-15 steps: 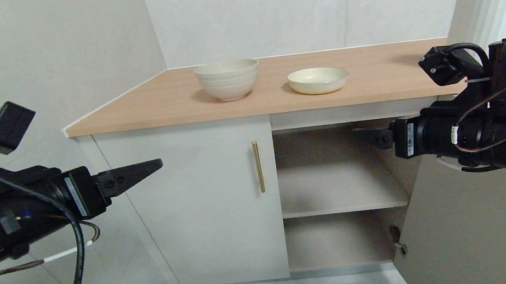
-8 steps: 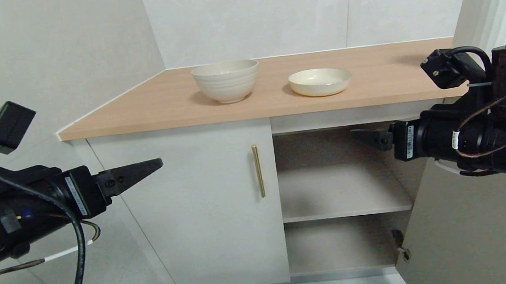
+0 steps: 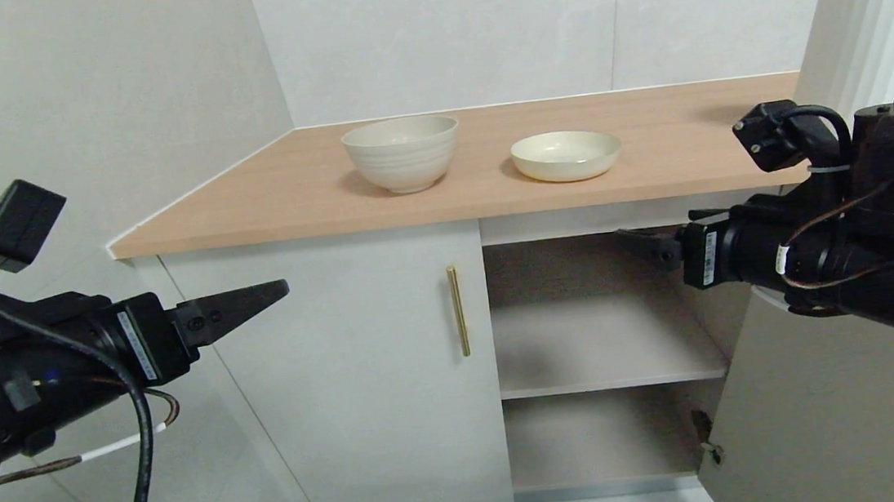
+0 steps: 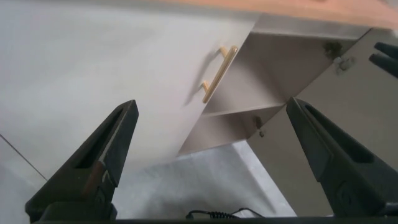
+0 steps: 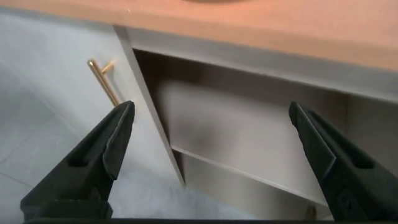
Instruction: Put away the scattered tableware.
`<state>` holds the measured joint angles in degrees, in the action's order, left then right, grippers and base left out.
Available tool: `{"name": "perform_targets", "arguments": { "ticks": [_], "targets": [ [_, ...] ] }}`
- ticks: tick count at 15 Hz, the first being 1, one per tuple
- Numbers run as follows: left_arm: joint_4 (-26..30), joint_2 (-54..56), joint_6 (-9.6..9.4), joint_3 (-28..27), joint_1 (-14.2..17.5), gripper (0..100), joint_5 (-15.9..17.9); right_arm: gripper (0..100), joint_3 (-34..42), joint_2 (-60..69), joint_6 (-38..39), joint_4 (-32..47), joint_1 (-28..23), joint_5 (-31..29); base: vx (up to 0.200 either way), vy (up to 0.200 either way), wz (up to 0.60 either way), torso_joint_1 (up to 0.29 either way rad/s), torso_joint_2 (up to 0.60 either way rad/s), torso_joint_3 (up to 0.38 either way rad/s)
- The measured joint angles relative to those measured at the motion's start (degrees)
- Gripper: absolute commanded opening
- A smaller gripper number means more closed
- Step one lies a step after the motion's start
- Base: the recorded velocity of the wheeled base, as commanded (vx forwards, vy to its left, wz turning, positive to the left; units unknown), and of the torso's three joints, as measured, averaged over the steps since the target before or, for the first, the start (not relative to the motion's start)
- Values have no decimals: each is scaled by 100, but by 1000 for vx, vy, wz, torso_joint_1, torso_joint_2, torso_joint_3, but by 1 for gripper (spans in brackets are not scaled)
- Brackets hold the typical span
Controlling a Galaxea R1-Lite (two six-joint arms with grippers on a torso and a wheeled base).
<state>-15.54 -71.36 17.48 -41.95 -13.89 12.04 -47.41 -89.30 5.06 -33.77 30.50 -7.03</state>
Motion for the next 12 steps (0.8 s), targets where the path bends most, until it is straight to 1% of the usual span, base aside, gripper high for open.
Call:
{"name": "perform_targets", "arguments": {
  "ticks": [1, 5, 12],
  "targets": [
    [16, -10, -2, 2, 0, 100, -1, 100, 23, -1, -5, 18, 0, 6, 0, 0, 0, 95, -290, -290],
    [11, -51, 0, 2, -2, 100, -6, 100, 28, -15, -9, 11, -13, 12, 0, 0, 0, 173, -516, -289],
    [22, -118, 0, 9, 6, 100, -22, 100, 30, -26, -6, 11, -90, 11, 0, 0, 0, 190, -476, -283]
  ]
}}
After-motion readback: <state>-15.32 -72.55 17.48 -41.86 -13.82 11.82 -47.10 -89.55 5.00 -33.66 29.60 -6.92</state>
